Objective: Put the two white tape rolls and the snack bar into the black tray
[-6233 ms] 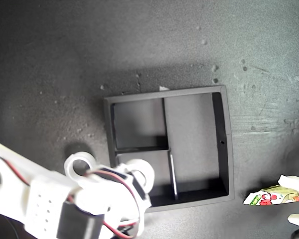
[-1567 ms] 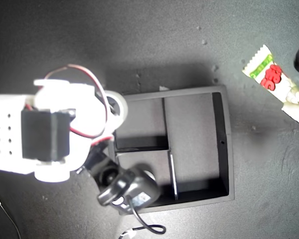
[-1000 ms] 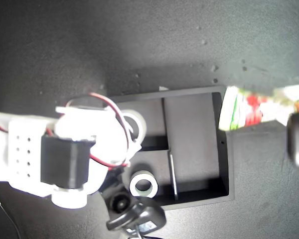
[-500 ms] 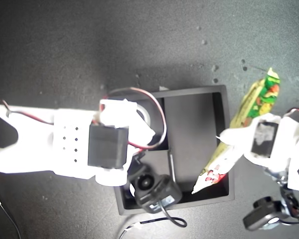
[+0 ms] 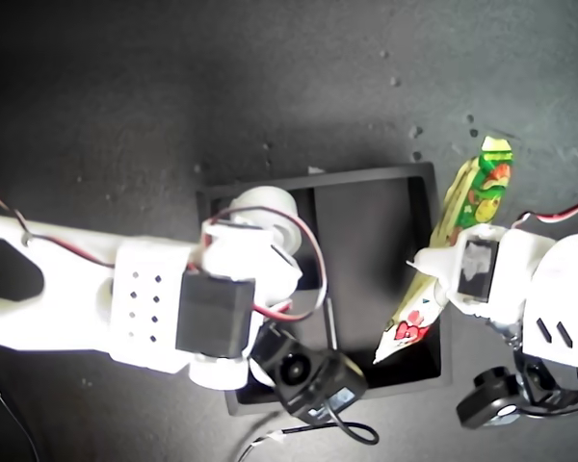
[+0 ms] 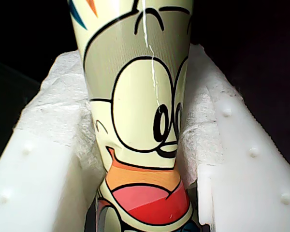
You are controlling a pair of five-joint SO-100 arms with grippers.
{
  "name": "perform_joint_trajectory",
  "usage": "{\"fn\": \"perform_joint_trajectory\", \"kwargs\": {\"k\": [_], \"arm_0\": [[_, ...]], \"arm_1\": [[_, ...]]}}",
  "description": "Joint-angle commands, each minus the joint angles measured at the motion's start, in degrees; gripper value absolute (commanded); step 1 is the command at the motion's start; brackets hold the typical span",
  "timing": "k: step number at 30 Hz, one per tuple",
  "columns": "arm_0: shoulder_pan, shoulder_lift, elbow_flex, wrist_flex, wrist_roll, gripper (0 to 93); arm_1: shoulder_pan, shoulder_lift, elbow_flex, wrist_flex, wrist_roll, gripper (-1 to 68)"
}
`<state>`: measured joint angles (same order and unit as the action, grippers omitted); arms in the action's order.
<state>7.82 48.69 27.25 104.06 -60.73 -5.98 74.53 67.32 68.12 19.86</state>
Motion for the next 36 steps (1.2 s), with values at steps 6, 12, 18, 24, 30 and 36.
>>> {"fn": "perform_joint_trajectory", "kwargs": {"k": [6,12,18,24,30,36], "arm_0": [[-0.5,14.3,4.4,1.0,-2.3,12.2],[1.9,15.3,4.4,1.0,-4.1,11.2],[-1.4,26.4,16.0,1.0,-2.9,11.5],[-9.9,48.5,42.2,0.5,-4.6,12.1],[-9.5,77.3,80.2,-15.7,-9.9,3.7],[-2.7,105.2,110.5,-32.3,-14.4,0.2]], "arm_1": [[-1.0,0.4,0.4,-2.8,-0.4,-0.6],[-1.8,-0.9,-1.2,-4.7,-1.9,-0.6],[-2.7,-10.9,-14.0,0.8,-2.5,21.7],[0.1,-10.9,-21.2,12.3,-1.3,53.2],[1.8,-10.9,-40.3,29.5,4.2,40.3],[6.3,9.6,-28.0,35.1,33.8,0.8]]}}
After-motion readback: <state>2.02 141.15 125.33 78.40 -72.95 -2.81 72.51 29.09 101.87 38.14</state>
